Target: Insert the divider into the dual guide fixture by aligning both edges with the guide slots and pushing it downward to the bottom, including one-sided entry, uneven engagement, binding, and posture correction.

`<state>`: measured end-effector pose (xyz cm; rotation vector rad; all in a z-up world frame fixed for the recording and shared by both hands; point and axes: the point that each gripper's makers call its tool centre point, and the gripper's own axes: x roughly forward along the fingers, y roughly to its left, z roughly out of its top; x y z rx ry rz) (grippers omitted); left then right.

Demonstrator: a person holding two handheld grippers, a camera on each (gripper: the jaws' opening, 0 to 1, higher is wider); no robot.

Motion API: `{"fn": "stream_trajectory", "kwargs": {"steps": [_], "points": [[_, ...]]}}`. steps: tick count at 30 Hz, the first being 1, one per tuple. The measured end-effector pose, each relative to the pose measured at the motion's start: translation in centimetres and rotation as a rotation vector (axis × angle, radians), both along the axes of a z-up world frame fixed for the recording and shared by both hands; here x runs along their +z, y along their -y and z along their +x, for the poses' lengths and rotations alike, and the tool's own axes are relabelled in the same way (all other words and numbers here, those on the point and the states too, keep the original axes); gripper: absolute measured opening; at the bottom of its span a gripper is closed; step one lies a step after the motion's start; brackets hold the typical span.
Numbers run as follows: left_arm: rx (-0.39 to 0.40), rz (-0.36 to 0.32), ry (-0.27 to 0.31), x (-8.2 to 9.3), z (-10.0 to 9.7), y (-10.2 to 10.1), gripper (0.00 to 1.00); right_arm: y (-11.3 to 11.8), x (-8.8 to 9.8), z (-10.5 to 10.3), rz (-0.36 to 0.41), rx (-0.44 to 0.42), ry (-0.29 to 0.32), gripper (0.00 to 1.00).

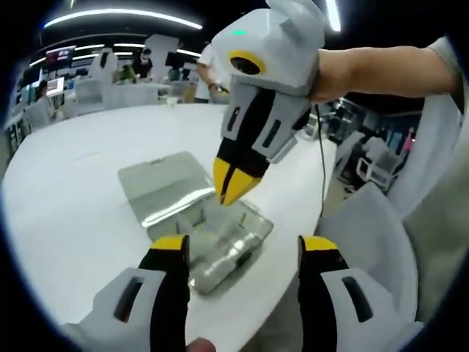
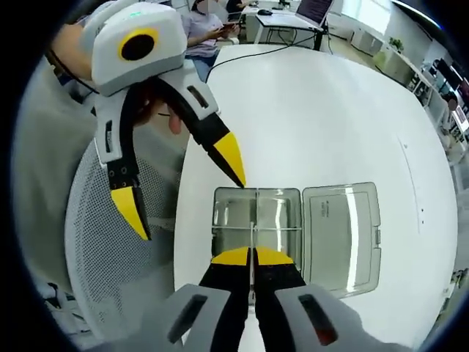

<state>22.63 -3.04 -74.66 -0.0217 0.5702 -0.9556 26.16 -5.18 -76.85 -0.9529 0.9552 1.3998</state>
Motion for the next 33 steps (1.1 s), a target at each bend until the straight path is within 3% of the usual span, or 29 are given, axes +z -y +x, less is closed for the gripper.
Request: {"fn": "stream_trajectory", "kwargs": {"steps": [33], "points": [[0.010,0.001,-0.023,-0.7,0.4,-0.6,0.56,-0.1,-1.5,0.8,0.030,-0.021,0.005,0.00]]}}
